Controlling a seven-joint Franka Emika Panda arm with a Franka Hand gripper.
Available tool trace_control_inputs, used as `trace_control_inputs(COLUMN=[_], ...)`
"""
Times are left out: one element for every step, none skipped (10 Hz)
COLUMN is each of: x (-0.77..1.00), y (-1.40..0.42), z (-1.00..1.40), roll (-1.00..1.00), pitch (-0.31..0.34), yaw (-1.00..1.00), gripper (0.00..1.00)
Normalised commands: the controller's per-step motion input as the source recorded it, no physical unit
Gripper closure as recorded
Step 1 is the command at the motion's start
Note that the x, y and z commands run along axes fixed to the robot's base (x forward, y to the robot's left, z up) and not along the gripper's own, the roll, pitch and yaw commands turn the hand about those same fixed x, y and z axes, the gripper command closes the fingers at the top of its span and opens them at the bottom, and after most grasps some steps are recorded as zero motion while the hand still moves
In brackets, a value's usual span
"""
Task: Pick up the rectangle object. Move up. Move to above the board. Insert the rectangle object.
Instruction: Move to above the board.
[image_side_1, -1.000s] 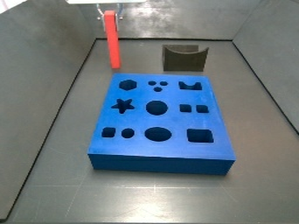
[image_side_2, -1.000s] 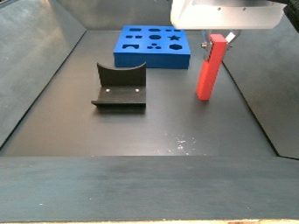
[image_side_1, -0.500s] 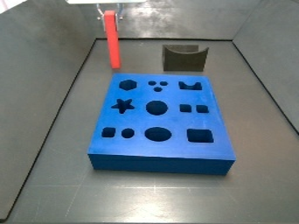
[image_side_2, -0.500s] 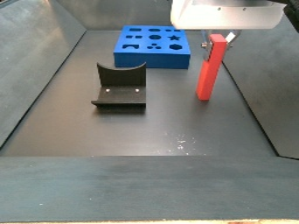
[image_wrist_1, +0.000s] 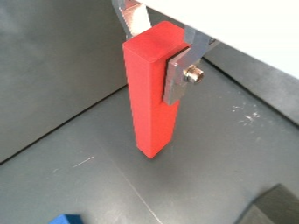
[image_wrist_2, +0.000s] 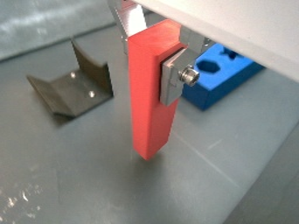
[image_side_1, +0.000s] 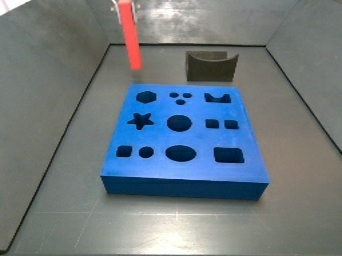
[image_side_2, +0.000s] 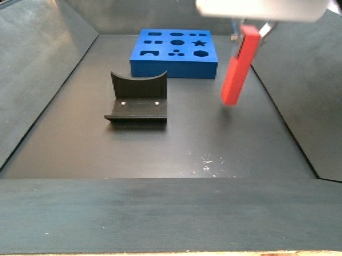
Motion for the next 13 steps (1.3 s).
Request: trace_control_inputs(x=[-0.06,-0.06,-0.05,-0.04,-0.03,-0.03,-0.02,-0.02,-0.02,0.39,0.40,0.42,0.43], y=[0.01,0.02,0.02,0.02,0.02,0.02,0.02,0.02,0.02,-1.00,-1.00,-1.00,-1.00], z=[1.00,1.00,0.84,0.73,0.62,0.51,0.38,0.28,0.21,0.45,0.44,0.44,0.44], roll=[0.00,0.02,0.05,0.06,0.08,0.09,0.09,0.08,0.08,0.37,0.36,0.32,0.23], pitch=[-0.019,0.020,0.047,0.062,0.071,0.079,0.085,0.085,0.085,0.722,0.699,0.601,0.496], yaw=[-0.02,-0.02,-0.01,0.00,0.01,0.02,0.02,0.02,0.02,-0.46,-0.40,-0.24,-0.17], gripper=[1.00,1.00,1.00,1.00,1.00,1.00,1.00,1.00,1.00,1.00,1.00,1.00,1.00])
